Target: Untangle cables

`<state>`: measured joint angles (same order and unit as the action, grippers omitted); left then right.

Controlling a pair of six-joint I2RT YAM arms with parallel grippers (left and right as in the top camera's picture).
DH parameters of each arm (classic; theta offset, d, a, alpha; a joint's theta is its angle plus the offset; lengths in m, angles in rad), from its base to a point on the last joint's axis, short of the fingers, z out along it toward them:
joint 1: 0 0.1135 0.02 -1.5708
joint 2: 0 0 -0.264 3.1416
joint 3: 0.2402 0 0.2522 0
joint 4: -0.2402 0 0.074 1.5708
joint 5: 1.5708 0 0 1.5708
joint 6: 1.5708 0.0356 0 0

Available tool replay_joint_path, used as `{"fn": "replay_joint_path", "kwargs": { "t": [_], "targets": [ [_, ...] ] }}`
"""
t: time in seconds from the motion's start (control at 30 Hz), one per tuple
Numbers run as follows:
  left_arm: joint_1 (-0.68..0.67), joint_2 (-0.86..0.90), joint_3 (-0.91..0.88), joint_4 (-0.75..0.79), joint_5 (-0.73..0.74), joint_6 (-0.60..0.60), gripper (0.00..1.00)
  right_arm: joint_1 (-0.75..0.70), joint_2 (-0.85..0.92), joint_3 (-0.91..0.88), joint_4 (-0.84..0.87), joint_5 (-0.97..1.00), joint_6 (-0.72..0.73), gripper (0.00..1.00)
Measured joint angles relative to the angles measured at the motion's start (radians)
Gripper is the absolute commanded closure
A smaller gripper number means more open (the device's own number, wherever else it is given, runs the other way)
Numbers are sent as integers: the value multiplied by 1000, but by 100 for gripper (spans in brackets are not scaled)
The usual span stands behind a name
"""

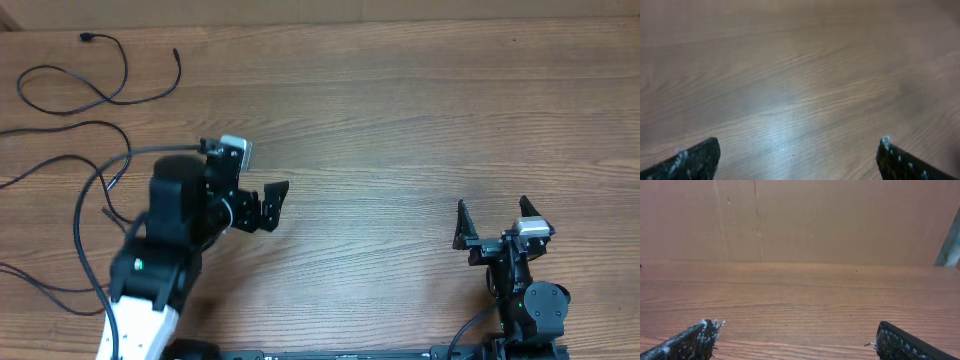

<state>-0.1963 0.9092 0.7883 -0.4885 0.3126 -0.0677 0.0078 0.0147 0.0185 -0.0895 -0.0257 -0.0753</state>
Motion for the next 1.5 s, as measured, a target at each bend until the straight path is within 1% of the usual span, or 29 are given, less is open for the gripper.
{"fn": "replay_joint_path", "kwargs": {
  "t": [0.13,0.23,0.37,0.5,0.67,0.83,0.93,1.13,1.27,1.5],
  "targets": [
    [48,-122,-162,125,31,16,0,0,0,0,0,0,0,0],
    [110,-231,-268,176,52,19,0,0,0,0,0,0,0,0],
    [196,-421,-382,193,69,19,0,-1,0,0,0,0,0,0],
    [229,-564,-442,198,69,19,0,-1,0,0,0,0,0,0],
    [230,-618,-503,227,64,19,0,-1,0,0,0,0,1,0],
    [230,-699,-558,229,27,19,0,-1,0,0,-1,0,0,0],
    [230,-776,-586,238,-17,19,1,0,0,0,0,0,0,0],
    [230,-878,-677,342,-80,12,0,-1,0,0,-1,0,0,0],
    [229,-894,-754,435,-136,-35,0,-1,0,0,0,0,0,0],
    [169,-894,-779,421,-285,-79,0,-1,0,0,0,0,0,0]
  ]
}}
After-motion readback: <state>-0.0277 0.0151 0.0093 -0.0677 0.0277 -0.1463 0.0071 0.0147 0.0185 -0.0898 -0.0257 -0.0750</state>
